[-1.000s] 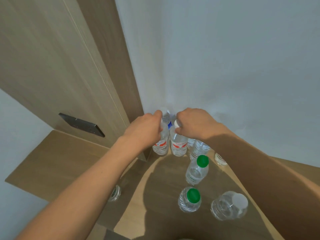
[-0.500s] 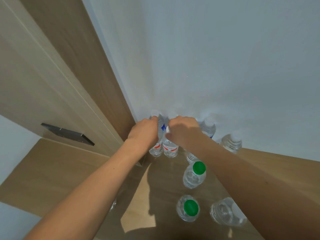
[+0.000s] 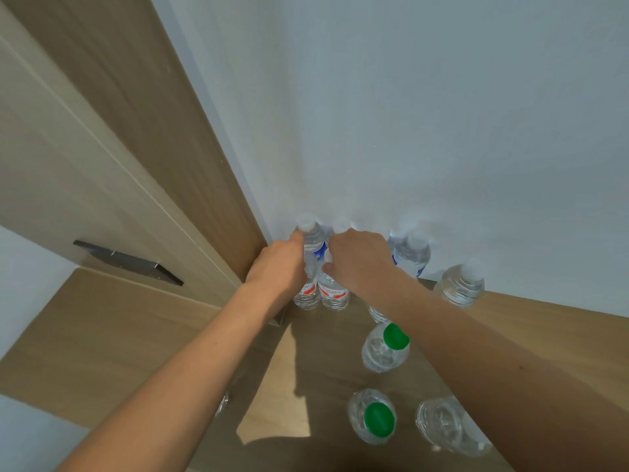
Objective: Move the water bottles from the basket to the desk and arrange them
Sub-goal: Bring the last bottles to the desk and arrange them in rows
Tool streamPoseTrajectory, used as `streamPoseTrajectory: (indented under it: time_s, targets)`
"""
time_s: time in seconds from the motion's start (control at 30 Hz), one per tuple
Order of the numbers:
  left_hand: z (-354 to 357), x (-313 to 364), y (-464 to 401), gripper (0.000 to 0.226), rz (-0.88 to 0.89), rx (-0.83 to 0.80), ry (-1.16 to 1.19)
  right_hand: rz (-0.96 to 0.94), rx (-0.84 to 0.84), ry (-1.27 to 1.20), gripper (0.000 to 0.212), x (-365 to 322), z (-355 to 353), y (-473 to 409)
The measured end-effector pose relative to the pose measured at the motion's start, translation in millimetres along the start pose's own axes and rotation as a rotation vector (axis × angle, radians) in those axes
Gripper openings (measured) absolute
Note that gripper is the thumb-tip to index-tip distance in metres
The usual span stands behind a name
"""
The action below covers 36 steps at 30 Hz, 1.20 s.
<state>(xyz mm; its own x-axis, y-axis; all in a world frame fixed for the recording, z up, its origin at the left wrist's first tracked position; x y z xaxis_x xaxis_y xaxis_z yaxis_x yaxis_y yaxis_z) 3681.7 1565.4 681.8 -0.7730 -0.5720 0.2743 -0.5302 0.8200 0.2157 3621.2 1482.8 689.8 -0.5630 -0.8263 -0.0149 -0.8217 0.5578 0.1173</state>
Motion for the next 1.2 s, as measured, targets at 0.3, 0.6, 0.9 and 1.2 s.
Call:
streamPoseTrajectory:
  time_s: [0.3,0.6,0.9,1.2]
  targets:
    - [-9,-1,8,0.029,-0.010,0.022,-0.153,0.003,0.060,-0.113,0.037,20,-16,22]
    - [-51,85,-2,0.034,0.210,0.156,-0.228,0.278,0.050,-0.188,0.037,154,-52,59]
    - [20,166,-16,0.045,0.396,-0.055,-0.338,0.432,-0.202,-0.183,0.042,202,15,86]
    - [46,152,-25,0.039,0.337,-0.104,-0.194,0.415,-0.191,-0.237,0.023,205,24,81]
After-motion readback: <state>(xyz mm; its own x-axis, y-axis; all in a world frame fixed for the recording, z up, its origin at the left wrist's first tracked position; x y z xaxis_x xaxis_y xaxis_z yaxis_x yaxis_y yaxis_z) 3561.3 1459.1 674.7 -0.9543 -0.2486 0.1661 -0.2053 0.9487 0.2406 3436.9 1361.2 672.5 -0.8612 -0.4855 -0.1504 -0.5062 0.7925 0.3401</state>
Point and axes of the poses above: each hand's wrist, its own y-axis away from the middle knuckle, its own z-axis out of the palm, x = y × z, the point moved 9 cm from there along -y, towards the middle knuckle, and after that the axes turned 8 degrees about z, right-handed, at the moved point
